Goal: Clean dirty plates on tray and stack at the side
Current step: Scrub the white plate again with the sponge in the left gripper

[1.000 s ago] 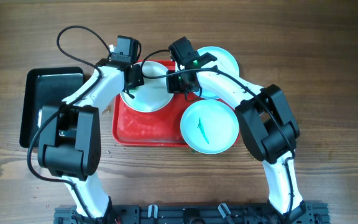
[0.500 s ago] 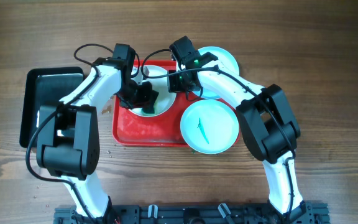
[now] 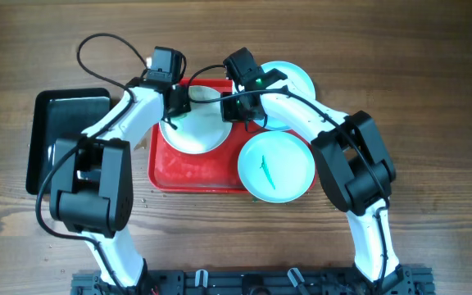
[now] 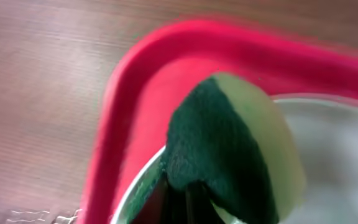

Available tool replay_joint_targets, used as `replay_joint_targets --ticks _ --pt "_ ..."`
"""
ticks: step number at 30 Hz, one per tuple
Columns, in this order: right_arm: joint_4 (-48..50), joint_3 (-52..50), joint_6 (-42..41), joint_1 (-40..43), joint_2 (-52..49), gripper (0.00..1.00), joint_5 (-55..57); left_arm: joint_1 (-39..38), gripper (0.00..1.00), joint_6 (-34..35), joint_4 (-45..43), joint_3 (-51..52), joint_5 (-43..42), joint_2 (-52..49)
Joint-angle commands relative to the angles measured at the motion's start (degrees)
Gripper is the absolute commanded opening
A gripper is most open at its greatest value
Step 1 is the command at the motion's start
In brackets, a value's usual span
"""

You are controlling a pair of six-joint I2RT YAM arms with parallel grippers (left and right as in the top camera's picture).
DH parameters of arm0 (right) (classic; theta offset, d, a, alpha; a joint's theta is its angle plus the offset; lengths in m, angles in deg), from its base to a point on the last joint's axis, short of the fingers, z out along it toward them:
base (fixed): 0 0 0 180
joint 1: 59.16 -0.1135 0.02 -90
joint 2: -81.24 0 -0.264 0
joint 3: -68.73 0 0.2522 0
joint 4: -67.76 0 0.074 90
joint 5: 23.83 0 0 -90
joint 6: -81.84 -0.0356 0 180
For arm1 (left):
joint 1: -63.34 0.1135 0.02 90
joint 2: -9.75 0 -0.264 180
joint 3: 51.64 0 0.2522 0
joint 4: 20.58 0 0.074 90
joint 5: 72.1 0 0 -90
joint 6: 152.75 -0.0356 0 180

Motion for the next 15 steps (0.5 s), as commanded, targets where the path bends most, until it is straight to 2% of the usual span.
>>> replay_joint_targets --ticks 1,2,3,5,8,10,15 --pt "-0.63 -0.28 1.07 0.02 -0.57 0.04 1.29 0.59 0.04 5.33 9.77 0.52 3.96 -0.87" --pt "-0.63 -0.28 1.14 0.02 -0.57 0.04 1.29 0.59 0.04 4.39 12.59 0.50 0.20 -0.87" --pt "-0.63 -0.28 1.27 0.02 -0.57 0.04 1.29 0.61 0.04 -0.92 17.73 0.50 -9.44 -0.87" --pt "-0.63 -0.28 1.27 0.02 -0.57 0.04 1.05 0.59 0.04 -8.83 21.77 0.50 -21.64 -0.87" --pt "-0.33 -0.28 1.25 0.02 -0.57 0.04 -0.28 0.61 0.04 -16.96 23.67 0.50 -35.93 -0.85" --pt "-0.35 -0.28 1.25 0.02 -0.57 0.04 -0.50 0.61 0.04 -17.38 21.44 0.50 -38.45 -0.85" --pt "-1.22 -0.28 1.27 0.02 -0.57 0.04 -0.52 0.61 0.04 -16.72 7.50 0.50 -36.33 -0.87"
